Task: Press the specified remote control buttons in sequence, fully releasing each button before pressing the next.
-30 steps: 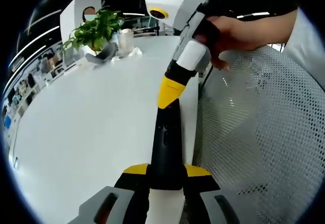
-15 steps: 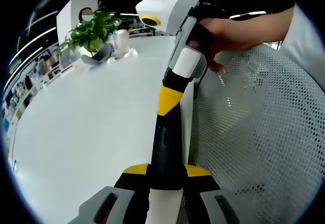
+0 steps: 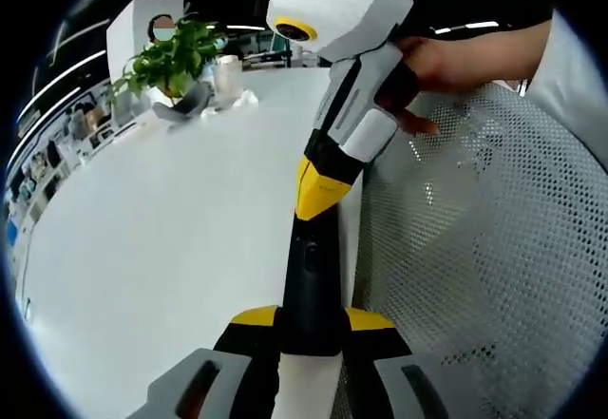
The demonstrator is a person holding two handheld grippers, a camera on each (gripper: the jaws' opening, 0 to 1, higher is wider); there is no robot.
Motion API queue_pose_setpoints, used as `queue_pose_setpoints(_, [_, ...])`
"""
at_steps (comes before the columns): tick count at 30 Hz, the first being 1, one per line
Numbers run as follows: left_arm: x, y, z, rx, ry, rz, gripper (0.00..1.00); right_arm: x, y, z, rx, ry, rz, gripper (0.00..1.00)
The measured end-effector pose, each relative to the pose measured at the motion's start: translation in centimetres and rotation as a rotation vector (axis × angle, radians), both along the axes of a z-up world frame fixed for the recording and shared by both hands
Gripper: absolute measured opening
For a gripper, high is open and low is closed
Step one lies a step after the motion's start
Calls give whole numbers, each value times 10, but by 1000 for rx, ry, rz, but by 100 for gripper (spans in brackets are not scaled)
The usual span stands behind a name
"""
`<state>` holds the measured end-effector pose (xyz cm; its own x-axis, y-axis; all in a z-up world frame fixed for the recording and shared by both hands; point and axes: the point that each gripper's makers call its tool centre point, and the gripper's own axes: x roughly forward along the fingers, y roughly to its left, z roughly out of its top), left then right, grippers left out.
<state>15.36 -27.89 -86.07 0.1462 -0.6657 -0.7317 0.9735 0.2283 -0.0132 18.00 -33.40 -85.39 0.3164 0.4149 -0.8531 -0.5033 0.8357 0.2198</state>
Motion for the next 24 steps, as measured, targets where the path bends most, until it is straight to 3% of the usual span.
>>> queue_pose_setpoints(14, [1, 0, 1, -1, -1, 4, 24, 2, 0, 1, 5, -2, 1, 0])
queue_pose_setpoints(24, [0, -1, 1, -1, -5, 0, 24, 4, -3, 2, 91, 89, -106, 0])
